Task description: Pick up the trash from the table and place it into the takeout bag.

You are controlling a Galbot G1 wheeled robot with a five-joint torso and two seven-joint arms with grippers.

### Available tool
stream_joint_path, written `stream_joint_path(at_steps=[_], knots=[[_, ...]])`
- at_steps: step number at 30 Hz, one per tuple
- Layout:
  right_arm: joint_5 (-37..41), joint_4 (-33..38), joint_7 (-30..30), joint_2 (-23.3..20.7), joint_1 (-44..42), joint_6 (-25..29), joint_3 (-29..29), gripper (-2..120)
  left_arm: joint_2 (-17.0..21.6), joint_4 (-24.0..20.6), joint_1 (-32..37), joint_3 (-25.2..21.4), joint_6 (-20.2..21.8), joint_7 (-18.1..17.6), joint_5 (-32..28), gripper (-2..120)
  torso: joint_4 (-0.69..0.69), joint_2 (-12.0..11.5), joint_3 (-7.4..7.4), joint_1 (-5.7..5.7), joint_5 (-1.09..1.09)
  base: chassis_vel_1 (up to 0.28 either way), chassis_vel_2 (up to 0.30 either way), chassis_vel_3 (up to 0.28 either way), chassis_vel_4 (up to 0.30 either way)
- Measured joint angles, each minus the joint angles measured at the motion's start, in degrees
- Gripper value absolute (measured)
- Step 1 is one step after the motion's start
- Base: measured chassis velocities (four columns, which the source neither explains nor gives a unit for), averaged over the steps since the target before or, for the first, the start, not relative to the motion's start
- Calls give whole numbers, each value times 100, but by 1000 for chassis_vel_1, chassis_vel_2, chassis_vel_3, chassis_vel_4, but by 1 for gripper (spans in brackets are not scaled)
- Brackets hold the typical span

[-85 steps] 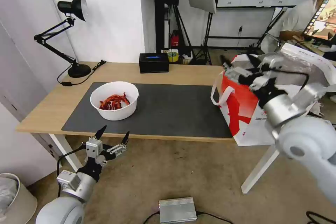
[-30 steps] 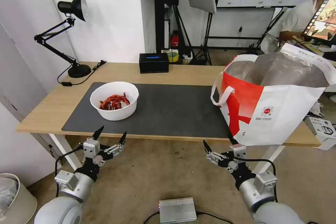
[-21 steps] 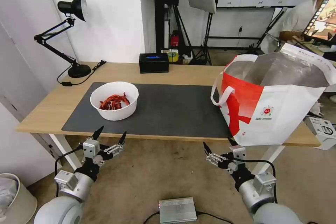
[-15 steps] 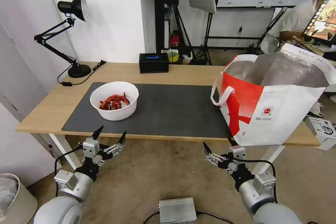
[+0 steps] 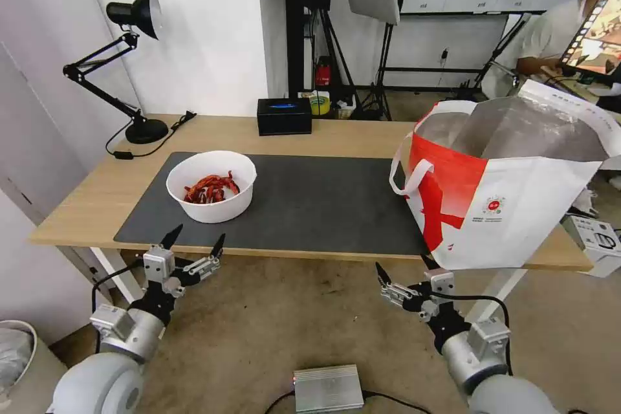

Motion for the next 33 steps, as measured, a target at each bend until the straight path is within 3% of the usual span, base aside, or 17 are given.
stream_joint_path(at_steps=[7,10,13,14,17,18,21,22,25,26,32,33], knots=[[0,0,-1,0,2,0,0,100,419,-59,-232,-160,315,-295,-550,100,-1,0,0,0,-1,0,0,0,0],[0,0,-3,0,2,0,0,100,760,-76,-443,-261,557,-517,-1063,100,0,0,0,0,0,0,0,0,0],[0,1,-4,0,2,0,1,100,1293,7,-887,-225,994,-977,-1866,100,0,0,0,0,0,0,0,0,0],[0,1,-4,0,2,0,1,100,1293,7,-887,-225,994,-977,-1866,100,0,0,0,0,0,0,0,0,0],[0,1,-4,0,3,1,1,100,1781,192,-1503,-16,1497,-1542,-2903,100,-1,0,0,0,0,0,0,0,0],[0,1,-4,0,3,1,1,100,1781,192,-1503,-16,1497,-1542,-2903,100,-1,0,0,0,0,0,0,0,0],[1,1,-4,-1,2,1,1,100,2175,472,-2281,267,2048,-1991,-3821,100,-1,0,0,0,0,0,0,0,0],[1,1,-4,-1,2,1,1,100,2175,472,-2281,267,2048,-1991,-3821,100,-1,0,0,0,0,0,0,0,0],[0,1,-4,-1,2,2,1,100,2521,870,-3124,667,2743,-2266,-4516,100,-1,0,0,0,1,0,0,0,0],[0,1,-4,-1,2,2,1,100,2521,870,-3124,667,2743,-2266,-4516,100,-1,0,0,0,1,0,0,0,0],[1,1,-4,-1,2,4,1,100,2825,1463,-4284,1431,3904,-2517,-5138,100,-1,0,1,0,0,0,0,0,0],[1,1,-4,-1,2,4,1,100,2825,1463,-4284,1431,3904,-2517,-5138,100,-1,0,1,0,0,0,0,0,0]])
